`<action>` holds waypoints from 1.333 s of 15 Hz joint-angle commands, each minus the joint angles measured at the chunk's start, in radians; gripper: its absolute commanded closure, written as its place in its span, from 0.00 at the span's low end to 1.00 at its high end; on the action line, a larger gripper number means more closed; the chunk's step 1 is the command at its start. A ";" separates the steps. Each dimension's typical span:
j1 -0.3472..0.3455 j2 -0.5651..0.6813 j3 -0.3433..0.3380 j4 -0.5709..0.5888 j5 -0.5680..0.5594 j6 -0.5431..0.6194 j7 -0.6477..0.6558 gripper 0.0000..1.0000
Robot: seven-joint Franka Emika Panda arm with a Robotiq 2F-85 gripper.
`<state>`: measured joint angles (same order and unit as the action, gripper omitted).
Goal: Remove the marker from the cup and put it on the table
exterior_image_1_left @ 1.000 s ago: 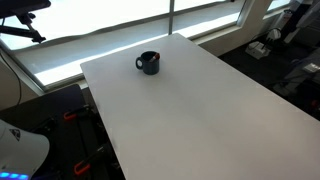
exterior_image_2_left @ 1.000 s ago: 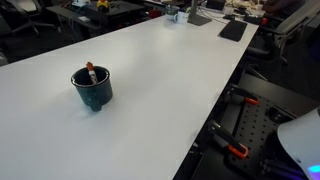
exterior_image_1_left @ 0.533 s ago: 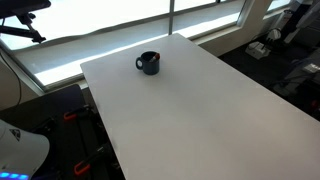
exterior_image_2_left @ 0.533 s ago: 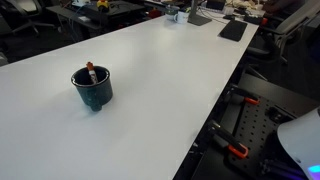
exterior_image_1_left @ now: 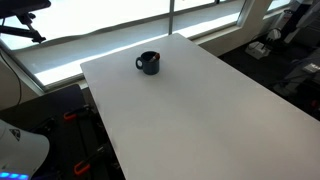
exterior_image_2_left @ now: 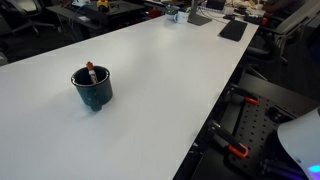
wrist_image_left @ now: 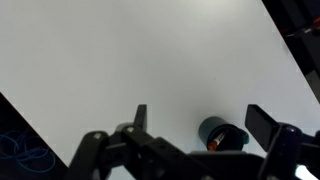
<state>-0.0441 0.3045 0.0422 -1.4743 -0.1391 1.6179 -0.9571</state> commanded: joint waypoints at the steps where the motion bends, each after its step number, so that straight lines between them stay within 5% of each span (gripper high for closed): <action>1: -0.019 0.073 0.017 0.090 0.034 0.058 -0.184 0.00; 9: 0.033 0.190 0.089 0.218 0.050 0.049 -0.513 0.00; 17: 0.042 0.186 0.078 0.193 0.043 0.075 -0.494 0.00; 20: -0.001 0.231 0.117 0.246 0.150 0.108 -0.664 0.00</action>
<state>-0.0161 0.4954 0.1342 -1.2844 -0.0657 1.7070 -1.4963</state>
